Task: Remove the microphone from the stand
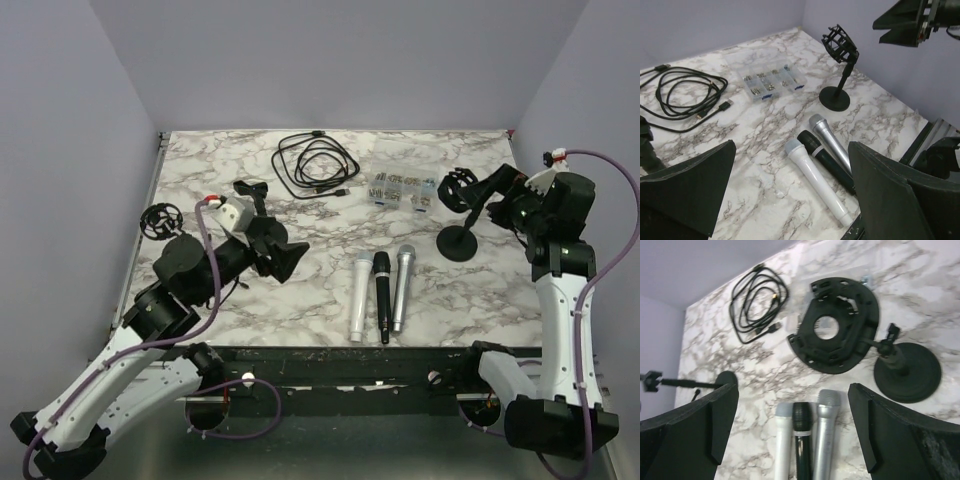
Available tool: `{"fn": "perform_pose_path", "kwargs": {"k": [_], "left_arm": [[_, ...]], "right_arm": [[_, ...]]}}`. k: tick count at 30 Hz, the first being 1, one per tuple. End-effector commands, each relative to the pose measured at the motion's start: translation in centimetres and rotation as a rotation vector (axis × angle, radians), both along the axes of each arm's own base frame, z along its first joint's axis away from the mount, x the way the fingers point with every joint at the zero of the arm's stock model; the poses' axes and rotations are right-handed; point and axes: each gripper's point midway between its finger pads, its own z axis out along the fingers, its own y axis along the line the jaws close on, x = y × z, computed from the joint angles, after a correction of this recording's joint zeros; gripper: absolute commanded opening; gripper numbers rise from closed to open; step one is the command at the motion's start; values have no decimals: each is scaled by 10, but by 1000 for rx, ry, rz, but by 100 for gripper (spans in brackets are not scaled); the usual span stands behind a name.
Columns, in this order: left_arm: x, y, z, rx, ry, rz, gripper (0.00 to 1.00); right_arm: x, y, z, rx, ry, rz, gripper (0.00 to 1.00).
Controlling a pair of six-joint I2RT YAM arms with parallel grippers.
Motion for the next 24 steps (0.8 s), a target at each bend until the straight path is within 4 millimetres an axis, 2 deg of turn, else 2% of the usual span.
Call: {"fn": "perform_pose_path", "kwargs": {"k": [1,5,8,13,17,24], "left_arm": [[-12,36,43,-128,-109,106,99],[-27,63,54,-223,-153,166,99],[-37,81,57,-299,-174,208,99],[-49,106,55,-396,-209,264,99],[-56,117,49,-430,-212,283,99],[-60,120,41,-428,-193,284,99]], "right_arm": [[-20,47,28,91,-147,248,100],[-35,63,29,126,-198,326,100],[-44,67,23,125,-223,341,100],[-60,72,26,117,-289,347,100],[-66,66,20,100,-294,292,100],[-75,60,8,81,-289,237,100]]}}
